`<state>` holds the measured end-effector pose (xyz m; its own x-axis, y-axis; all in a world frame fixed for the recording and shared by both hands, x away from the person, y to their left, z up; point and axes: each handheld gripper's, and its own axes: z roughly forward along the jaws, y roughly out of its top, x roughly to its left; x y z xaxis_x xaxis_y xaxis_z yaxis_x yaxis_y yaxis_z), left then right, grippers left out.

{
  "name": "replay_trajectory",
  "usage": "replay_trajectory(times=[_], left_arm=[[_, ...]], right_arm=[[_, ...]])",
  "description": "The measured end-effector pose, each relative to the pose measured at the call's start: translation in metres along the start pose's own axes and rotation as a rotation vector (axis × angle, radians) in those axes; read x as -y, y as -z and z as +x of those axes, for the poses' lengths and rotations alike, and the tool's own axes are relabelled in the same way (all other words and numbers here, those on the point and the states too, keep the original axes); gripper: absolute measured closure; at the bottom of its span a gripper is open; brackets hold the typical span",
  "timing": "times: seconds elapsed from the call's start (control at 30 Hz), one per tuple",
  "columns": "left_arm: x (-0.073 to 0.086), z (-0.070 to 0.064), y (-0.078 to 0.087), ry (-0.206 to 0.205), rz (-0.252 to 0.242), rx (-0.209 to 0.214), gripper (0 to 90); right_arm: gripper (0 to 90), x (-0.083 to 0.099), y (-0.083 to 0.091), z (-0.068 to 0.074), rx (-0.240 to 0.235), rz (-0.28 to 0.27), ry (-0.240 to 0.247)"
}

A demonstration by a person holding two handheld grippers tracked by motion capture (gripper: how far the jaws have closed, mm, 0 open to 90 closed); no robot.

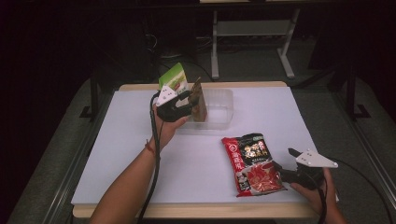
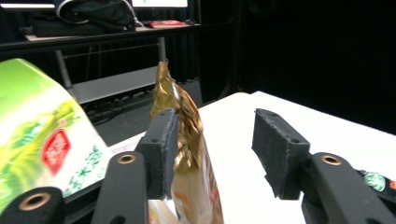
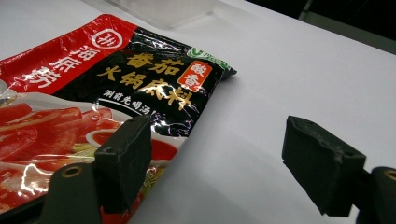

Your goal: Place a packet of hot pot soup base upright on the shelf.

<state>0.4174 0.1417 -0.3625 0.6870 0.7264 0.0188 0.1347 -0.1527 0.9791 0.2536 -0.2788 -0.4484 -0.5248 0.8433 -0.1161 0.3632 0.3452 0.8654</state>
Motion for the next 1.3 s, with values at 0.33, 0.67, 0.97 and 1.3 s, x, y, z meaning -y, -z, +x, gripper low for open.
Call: replay_trajectory(times=[0.33, 0.67, 0.97, 1.3], left_arm=[[0.004, -0.005, 0.023, -0.088, 0.057, 0.035, 40.3], [0.012, -0.010, 0.053, -0.135, 0.092, 0.073, 35.8], [0.034, -0.015, 0.075, -0.165, 0.160, 0.110, 33.8], [0.068, -0.018, 0.104, -0.176, 0.272, 0.129, 32.3]], right_arm=[[23.6, 0.000, 0.000, 0.000, -0.005, 0.001, 0.001], [23.6, 0.000, -0.001, 0.002, -0.009, 0.008, 0.005], [23.6, -0.001, -0.002, 0.003, -0.031, 0.010, -0.007], [23.1, -0.006, -0.007, 0.008, -0.100, 0.071, -0.039]])
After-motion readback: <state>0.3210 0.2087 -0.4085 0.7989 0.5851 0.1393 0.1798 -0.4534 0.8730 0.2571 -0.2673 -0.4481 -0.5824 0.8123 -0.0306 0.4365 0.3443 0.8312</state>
